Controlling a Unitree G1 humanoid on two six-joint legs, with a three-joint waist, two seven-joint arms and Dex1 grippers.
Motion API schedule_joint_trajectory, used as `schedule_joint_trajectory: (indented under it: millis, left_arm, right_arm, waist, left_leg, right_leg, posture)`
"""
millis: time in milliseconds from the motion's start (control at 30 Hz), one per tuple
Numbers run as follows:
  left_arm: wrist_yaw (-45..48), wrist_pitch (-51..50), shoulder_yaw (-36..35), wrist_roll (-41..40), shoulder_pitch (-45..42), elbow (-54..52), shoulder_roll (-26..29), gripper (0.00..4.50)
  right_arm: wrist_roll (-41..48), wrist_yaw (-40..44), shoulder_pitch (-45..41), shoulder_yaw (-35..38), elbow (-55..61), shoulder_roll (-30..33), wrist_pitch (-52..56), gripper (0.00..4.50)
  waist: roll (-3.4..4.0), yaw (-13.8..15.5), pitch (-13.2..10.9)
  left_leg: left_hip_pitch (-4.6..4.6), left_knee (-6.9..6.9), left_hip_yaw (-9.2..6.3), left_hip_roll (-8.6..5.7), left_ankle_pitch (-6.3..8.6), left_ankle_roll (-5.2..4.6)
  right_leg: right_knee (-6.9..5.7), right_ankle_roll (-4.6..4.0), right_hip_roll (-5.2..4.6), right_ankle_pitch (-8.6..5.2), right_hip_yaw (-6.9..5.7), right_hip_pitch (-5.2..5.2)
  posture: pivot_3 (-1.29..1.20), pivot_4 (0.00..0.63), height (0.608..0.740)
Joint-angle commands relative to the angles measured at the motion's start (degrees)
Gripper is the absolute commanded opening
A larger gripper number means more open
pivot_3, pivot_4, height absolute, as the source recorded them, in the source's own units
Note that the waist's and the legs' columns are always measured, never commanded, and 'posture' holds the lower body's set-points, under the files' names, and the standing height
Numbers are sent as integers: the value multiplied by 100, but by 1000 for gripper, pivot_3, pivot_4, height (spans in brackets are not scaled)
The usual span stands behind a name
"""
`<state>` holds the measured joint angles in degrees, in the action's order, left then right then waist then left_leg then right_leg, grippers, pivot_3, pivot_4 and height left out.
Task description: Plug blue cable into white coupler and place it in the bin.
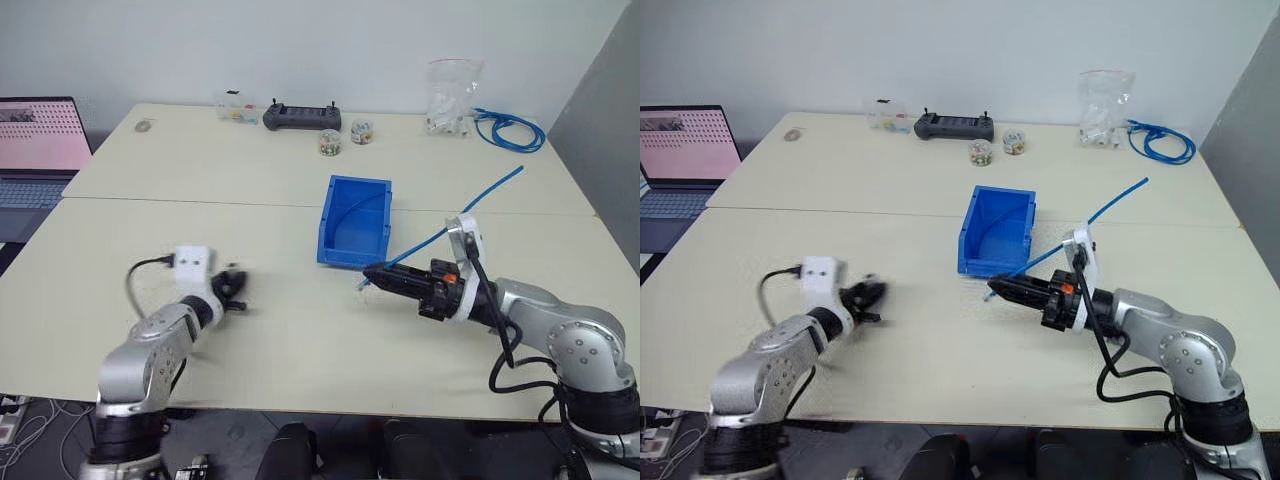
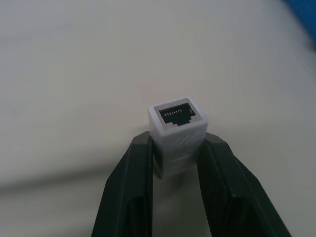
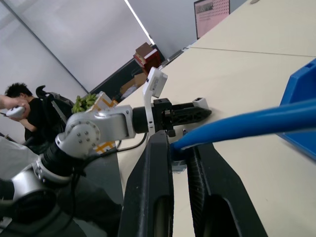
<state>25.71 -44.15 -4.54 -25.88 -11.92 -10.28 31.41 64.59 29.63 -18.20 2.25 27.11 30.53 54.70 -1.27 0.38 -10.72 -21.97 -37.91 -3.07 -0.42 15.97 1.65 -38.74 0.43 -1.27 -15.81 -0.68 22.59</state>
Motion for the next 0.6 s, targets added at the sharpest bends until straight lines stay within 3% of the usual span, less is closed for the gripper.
schedule_joint_trajectory:
  millis: [33,133,267,600]
  left_arm:
    - [1738,547,978,148,-494,148,519,934]
    - [3006,1625,1830,707,-953,673,843,928]
    - [3978,2483,2495,1161,-1309,1129,885,928]
    - [4949,3465,2904,1729,-1515,1541,782,928]
  right_arm:
    - [-255,-2,181,36,401,56,-250,110]
    - [-588,82,408,-90,574,138,-391,110]
    - [-1019,275,613,-290,668,259,-596,110]
    - [-2213,773,634,-902,560,366,-1339,110]
  waist:
    - [0,-28,0]
    - [2,-62,-2]
    - [6,-107,-4]
    - [6,-90,-4]
  left_leg:
    - [-2,0,0,1,0,0]
    - [-6,7,3,8,0,-1]
    - [-5,12,11,15,1,-1]
    - [-9,7,6,14,1,-4]
  right_leg:
    - [6,0,0,0,0,0]
    - [13,-1,3,0,4,5]
    - [9,-5,10,-3,10,13]
    - [11,-2,9,-4,6,12]
  posture:
    - [0,150,740]
    - [0,150,740]
    - [0,150,740]
    - [0,150,740]
